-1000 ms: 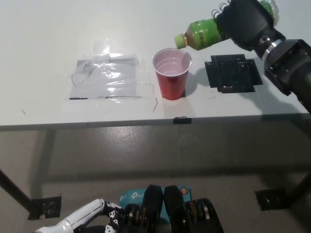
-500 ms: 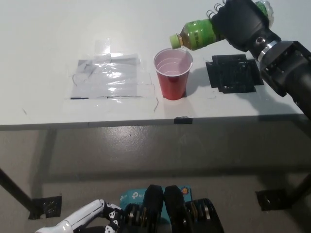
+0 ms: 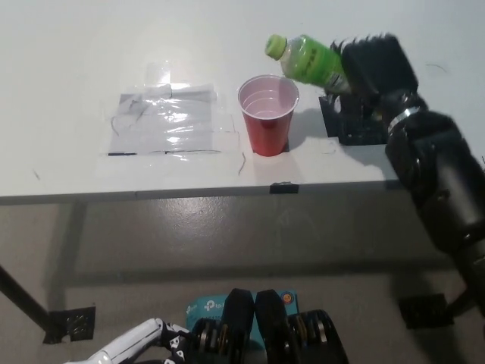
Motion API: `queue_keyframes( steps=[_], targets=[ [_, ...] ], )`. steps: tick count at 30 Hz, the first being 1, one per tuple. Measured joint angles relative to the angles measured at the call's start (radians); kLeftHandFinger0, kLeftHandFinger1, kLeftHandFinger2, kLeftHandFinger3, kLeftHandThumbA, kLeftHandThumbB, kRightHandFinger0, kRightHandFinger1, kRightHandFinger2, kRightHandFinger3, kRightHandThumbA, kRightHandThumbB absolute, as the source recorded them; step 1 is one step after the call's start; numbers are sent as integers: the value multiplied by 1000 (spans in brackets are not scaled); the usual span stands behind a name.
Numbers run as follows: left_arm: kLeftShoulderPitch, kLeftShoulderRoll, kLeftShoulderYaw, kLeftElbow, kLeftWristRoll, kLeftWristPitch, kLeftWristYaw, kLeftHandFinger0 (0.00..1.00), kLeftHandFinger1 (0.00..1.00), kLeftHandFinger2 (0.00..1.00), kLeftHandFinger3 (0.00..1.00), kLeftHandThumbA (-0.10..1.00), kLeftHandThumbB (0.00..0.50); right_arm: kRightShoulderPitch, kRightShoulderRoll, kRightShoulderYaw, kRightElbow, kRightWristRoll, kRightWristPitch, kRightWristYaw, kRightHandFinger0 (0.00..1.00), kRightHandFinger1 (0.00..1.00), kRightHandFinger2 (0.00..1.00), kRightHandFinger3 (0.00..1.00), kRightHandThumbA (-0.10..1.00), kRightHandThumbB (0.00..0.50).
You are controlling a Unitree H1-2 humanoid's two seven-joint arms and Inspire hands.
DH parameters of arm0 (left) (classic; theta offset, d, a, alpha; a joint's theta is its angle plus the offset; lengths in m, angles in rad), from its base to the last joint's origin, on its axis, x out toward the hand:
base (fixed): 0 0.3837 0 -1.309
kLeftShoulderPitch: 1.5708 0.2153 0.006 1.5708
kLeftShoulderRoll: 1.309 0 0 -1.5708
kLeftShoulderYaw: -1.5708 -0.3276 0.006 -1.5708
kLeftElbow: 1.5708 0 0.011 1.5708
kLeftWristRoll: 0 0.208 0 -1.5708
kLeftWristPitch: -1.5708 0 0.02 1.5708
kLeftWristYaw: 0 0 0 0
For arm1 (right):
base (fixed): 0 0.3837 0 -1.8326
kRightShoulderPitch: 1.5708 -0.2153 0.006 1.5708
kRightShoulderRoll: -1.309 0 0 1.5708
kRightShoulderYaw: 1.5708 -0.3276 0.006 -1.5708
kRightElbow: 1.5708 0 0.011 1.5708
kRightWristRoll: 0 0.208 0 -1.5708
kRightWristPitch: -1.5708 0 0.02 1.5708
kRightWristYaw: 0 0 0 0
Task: The robot uses its right hand to pick up a bottle kept in the middle of the desk and tilt it into a cup kept next to it to pour water out
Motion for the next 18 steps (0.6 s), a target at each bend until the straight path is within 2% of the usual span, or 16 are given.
queue_keyframes(
  steps=[1, 2, 3, 5, 7, 12, 18],
  targets=[
    [0, 0, 0, 0, 0, 0, 0, 876, 773, 796, 982, 983, 430, 4, 8, -11, 0, 11, 1, 2, 0, 6, 48, 430, -100, 0],
    [1, -1, 0, 2, 0, 0, 0, 879, 773, 794, 980, 985, 434, 13, 25, -36, 2, 37, 5, 13, 0, 0, 52, 433, -100, 0],
    [2, -1, 0, 2, 0, 0, 0, 883, 773, 793, 982, 979, 417, 20, 37, -58, 4, 59, 7, 19, 0, 13, 79, 442, -100, 0],
    [4, -1, 0, 2, 0, 0, 0, 879, 771, 787, 979, 985, 404, 30, 55, -95, 7, 97, 8, 28, 40, 125, 233, 434, -100, 14],
    [5, -1, 0, 2, 0, 0, 0, 876, 772, 786, 981, 981, 407, 41, 73, -133, 12, 137, 8, 38, 40, 129, 229, 419, -100, 9],
    [7, -3, -1, 2, 0, 0, 0, 861, 763, 782, 982, 981, 396, 71, 117, -237, 34, 232, 8, 52, 0, 19, 126, 406, -100, 0],
    [12, -4, -2, 2, 1, 0, 0, 837, 756, 786, 982, 1000, 414, 89, 160, -357, 70, 346, 4, 57, 0, 0, 72, 407, -100, 1]
  ],
)
